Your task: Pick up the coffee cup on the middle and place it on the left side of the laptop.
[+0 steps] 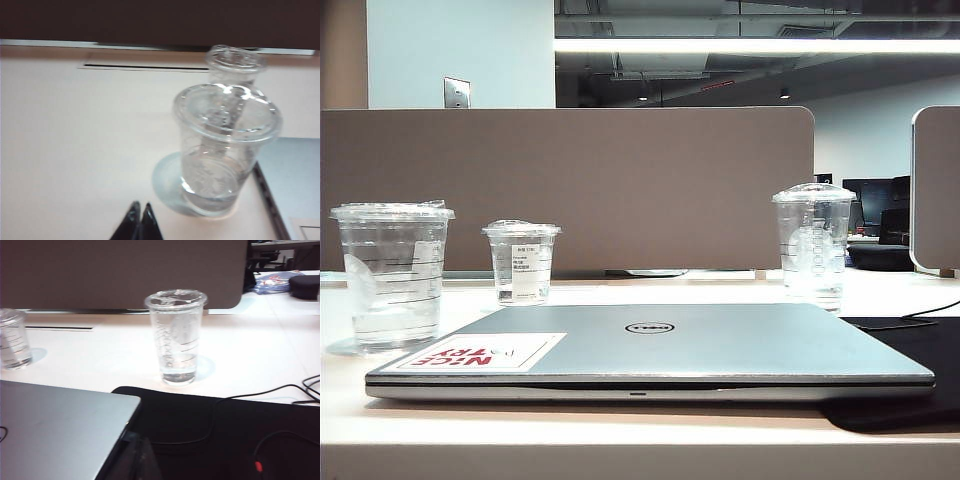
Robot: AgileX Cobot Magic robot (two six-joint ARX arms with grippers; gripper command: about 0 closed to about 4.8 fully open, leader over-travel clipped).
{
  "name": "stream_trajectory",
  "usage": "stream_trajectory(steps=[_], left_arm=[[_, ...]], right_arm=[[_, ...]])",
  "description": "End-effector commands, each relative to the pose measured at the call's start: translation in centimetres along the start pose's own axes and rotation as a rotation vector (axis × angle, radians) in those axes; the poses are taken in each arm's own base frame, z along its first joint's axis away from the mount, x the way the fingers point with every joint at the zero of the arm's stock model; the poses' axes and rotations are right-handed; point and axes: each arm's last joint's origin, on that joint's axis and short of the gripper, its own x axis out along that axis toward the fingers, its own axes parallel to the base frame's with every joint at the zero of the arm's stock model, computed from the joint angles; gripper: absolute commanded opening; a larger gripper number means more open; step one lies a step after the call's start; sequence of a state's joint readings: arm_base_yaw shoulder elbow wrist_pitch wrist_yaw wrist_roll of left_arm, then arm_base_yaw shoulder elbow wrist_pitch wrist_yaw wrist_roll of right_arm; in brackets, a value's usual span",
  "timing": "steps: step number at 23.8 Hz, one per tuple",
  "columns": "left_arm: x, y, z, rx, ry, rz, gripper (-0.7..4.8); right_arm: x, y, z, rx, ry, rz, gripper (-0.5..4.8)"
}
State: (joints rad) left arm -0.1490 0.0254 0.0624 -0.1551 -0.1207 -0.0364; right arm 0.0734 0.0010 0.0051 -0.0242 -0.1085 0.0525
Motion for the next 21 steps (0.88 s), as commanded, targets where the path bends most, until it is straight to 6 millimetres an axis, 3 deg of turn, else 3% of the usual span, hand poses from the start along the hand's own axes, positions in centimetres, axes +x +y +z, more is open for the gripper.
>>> stream_trajectory(steps=[1,4,21], left_arm=[[0.2,0.0,-0.6,0.027,0.016,0.01,-0.04],[0.5,-0.1,-1.7,0.028,0.036,-0.039,-0.04],[0.4,-0.2,-0.8,0.024,-0.056,-0.079,-0.04]], right_arm=[[0.0,0.0,0.0,-0.002,-0.015,0.001,-0.05],[0.0,0.0,0.0,-0.002,-0.015,0.001,-0.05],[0.0,0.0,0.0,-0.002,-0.015,0.003,-0.05]])
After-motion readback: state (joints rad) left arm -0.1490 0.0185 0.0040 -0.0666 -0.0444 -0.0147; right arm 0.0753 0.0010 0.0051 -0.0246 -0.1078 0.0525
